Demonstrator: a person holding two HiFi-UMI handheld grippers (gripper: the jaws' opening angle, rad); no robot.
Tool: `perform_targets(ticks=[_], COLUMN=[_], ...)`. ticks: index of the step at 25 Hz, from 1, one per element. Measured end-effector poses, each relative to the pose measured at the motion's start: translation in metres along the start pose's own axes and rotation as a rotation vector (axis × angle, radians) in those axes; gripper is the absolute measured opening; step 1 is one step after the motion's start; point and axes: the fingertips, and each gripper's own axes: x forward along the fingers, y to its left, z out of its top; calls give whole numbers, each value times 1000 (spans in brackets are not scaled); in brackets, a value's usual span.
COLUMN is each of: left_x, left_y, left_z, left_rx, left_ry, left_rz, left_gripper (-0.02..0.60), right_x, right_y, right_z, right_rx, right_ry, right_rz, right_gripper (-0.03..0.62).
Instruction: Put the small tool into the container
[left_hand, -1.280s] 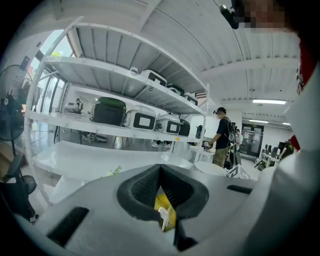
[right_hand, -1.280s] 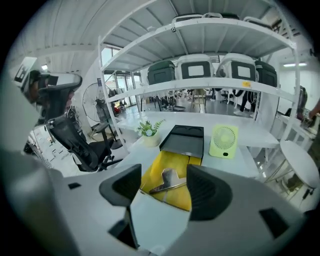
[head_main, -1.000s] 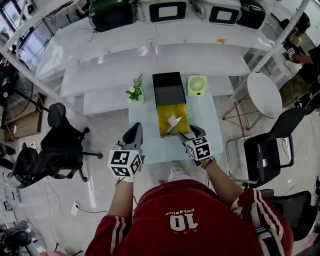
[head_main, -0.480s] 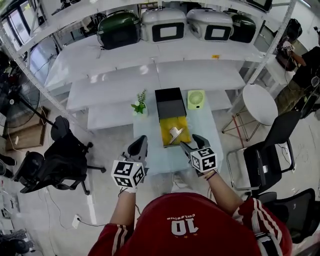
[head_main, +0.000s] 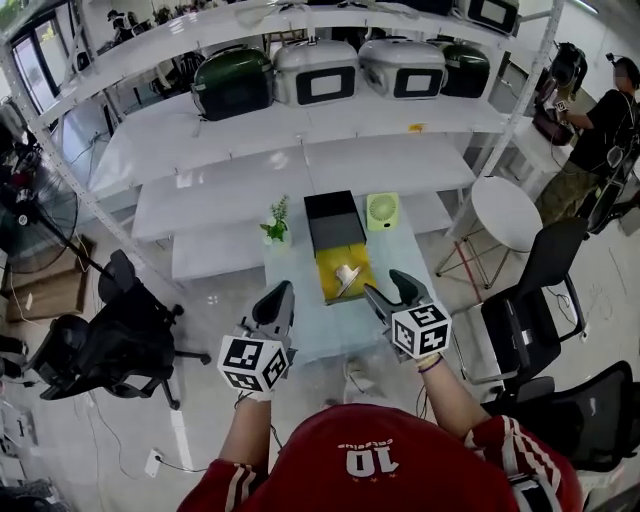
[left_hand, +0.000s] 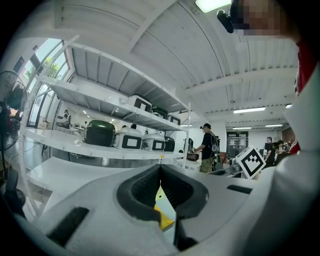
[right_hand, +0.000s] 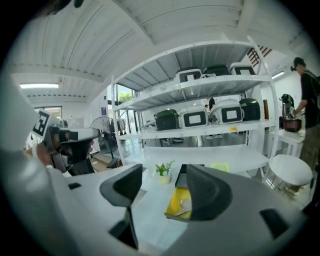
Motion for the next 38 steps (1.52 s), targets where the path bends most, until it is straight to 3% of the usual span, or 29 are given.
perform_targets(ticks=[10,16,26,38], left_x=[-30,-48,-71,-84], left_y=[-15,-19,-35,-57], left_z=[44,77,115,127], left_rx=[50,109,138,138], left_ry=[-93,-140,-208,-237], left_rz=[-8,22,40,127], left_gripper=[-2,-2,-2,-2], right_x=[-70,-97,-133,-154], right_y=[5,16,22,15], right_z=[82,108,134,153], right_rx=[-23,-46,-85,-127], right_ry=[-215,-302,-358,-371], right_rz=[-59,-64,-81,2], right_gripper=[267,263,261,253])
